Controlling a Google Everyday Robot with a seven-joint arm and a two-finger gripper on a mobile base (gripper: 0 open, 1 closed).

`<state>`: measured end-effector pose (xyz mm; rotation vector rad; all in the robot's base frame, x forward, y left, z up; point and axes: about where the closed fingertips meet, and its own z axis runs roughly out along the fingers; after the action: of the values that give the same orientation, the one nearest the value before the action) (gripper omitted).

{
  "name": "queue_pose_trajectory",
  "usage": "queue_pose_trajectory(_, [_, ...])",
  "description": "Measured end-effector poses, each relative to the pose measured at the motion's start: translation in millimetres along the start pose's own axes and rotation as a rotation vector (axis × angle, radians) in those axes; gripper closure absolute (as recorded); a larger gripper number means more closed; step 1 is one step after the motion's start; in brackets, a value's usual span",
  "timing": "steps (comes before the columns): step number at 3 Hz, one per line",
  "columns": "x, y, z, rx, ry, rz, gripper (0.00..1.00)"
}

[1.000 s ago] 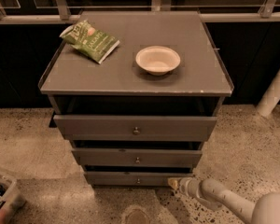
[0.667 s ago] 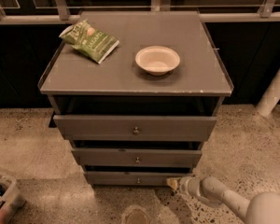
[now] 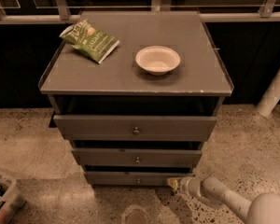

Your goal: Close bottom drawer

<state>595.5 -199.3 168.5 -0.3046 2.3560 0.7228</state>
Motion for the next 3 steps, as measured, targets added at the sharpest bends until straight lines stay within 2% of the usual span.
queue_pose_trajectory(1, [8.2, 2.0, -8.1, 0.007, -0.008, 0.015, 1.0])
queue_pose_trajectory(2, [16.9, 5.4, -27.2, 0.046, -0.026, 0.031, 1.0])
queue_pose_trajectory(3, [22.8, 8.6, -26.8, 0.046, -0.02, 0.035, 0.81])
